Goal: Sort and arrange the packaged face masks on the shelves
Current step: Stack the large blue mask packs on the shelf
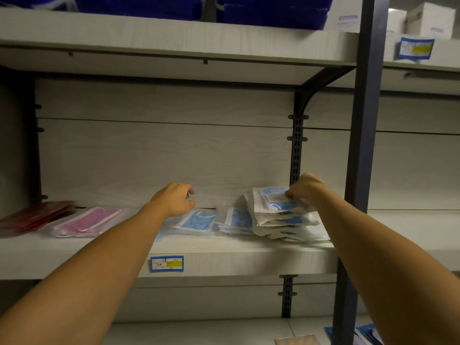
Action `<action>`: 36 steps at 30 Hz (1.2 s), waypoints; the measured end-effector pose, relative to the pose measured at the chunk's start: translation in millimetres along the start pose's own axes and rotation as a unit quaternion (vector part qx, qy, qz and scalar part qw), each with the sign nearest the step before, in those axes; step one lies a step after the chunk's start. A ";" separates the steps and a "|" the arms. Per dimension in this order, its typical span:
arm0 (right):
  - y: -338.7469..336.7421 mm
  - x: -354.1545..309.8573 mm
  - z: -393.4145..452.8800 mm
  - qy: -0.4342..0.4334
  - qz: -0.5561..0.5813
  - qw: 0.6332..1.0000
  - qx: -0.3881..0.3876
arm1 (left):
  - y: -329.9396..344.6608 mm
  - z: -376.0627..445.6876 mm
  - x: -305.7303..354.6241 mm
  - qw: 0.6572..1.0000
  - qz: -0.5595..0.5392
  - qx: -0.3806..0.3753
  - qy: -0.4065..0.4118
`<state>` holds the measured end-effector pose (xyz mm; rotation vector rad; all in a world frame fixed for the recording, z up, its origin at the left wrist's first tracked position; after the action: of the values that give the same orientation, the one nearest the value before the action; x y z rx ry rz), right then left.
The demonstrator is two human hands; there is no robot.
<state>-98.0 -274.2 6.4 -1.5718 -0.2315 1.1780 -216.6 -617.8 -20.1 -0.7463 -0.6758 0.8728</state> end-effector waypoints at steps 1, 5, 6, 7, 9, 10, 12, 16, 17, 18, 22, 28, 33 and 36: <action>-2.6 -1.5 -0.7 -0.012 -0.006 1.000 0.018 | -0.6 -0.3 0.7 1.000 0.001 0.000 0.001; -11.1 -7.7 -6.5 -0.069 -0.062 0.991 0.092 | -3.2 -0.7 4.9 1.000 0.004 0.001 0.005; -11.9 -8.3 -7.5 -0.075 -0.069 0.990 0.101 | -3.9 -0.7 5.9 1.000 0.004 0.000 0.006; -11.9 -8.8 -7.8 -0.081 -0.073 0.988 0.106 | -4.5 -0.8 6.8 1.000 0.005 0.000 0.007; -12.6 -10.2 -8.9 -0.094 -0.075 0.986 0.114 | -6.0 -1.2 8.4 1.000 0.009 0.001 0.009; -12.9 -11.0 -8.9 -0.102 -0.078 0.985 0.119 | -6.5 -1.3 9.0 1.000 0.011 0.002 0.010; -13.8 -12.2 -9.6 -0.120 -0.090 0.980 0.129 | -7.6 -1.8 10.3 1.000 0.014 0.002 0.011; -20.9 -18.9 -13.6 -0.172 -0.124 0.958 0.190 | -11.4 -2.0 14.5 1.000 0.017 0.004 0.012; -22.4 -21.7 -15.7 -0.187 -0.126 0.953 0.203 | -12.8 -2.1 15.8 1.000 0.018 0.006 0.013; -23.4 -24.6 -18.8 -0.201 -0.128 0.948 0.211 | -14.1 -2.3 17.3 1.000 0.019 0.008 0.014; -22.7 -30.0 -28.6 -0.226 -0.149 0.938 0.216 | -15.1 -2.9 23.1 0.999 0.026 0.009 0.019; -10.2 -38.9 -47.5 -0.272 -0.165 0.929 0.191 | -21.0 -13.1 25.6 0.999 0.052 0.013 0.008; -10.2 -35.4 -69.9 -0.299 -0.185 0.917 0.188 | -42.5 -37.1 34.2 0.996 0.085 0.011 0.006; -15.2 -34.8 -81.3 -0.308 -0.169 0.918 0.184 | -58.0 -53.3 37.2 0.995 0.098 0.018 -0.009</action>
<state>-46.1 -343.5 30.1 -0.7604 -0.6266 1.3159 -133.4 -626.6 4.0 -0.7818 -0.6076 1.0695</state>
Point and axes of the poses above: each hand's wrist, its own z-axis towards the middle knuckle, its own y-axis out of the palm, x = y × z, the point moved 7 cm from there along z, towards the middle knuckle, and after that the axes turned 9 degrees about x, right-handed, at the moved point
